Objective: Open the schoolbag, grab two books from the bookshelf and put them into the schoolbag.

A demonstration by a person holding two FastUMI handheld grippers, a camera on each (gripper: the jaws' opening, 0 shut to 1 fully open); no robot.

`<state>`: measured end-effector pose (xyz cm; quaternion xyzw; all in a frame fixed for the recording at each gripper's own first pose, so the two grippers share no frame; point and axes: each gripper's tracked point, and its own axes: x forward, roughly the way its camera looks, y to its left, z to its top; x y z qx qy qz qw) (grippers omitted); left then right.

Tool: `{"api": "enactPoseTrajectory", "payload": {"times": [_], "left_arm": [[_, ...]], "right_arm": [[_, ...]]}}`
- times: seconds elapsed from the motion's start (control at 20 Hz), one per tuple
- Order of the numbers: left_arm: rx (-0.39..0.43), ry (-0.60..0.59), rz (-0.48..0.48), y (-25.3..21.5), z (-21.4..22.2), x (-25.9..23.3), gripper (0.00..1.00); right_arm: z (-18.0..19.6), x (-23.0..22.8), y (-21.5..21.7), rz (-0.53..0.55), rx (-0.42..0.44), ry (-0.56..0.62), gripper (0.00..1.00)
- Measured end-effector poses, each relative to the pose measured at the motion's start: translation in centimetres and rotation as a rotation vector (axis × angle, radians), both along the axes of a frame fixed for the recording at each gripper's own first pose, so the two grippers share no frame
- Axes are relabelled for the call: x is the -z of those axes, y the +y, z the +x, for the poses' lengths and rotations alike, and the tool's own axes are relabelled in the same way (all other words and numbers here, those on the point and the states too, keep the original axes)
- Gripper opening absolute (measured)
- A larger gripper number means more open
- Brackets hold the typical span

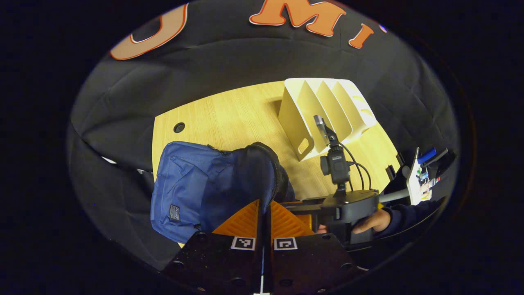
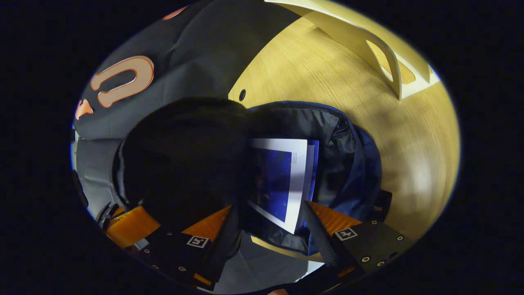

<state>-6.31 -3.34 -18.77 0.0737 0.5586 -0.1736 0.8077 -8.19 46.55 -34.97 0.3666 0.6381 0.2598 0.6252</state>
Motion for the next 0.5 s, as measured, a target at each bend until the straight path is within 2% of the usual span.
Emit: {"api": "enactPoseTrajectory", "payload": {"times": [0.3, 0.5], "left_arm": [[-0.047, -0.011, 0.019, -0.2, -0.8, 1.5, 0.04], [-0.038, -0.005, 0.033, -3.1, -1.7, 3.3, 0.06]], "right_arm": [[3.4, -1.7, -7.2, -0.145, -0.011, -0.193, 0.96], [5.7, -3.4, -12.0, -0.226, 0.002, -0.332, 0.96]]}}
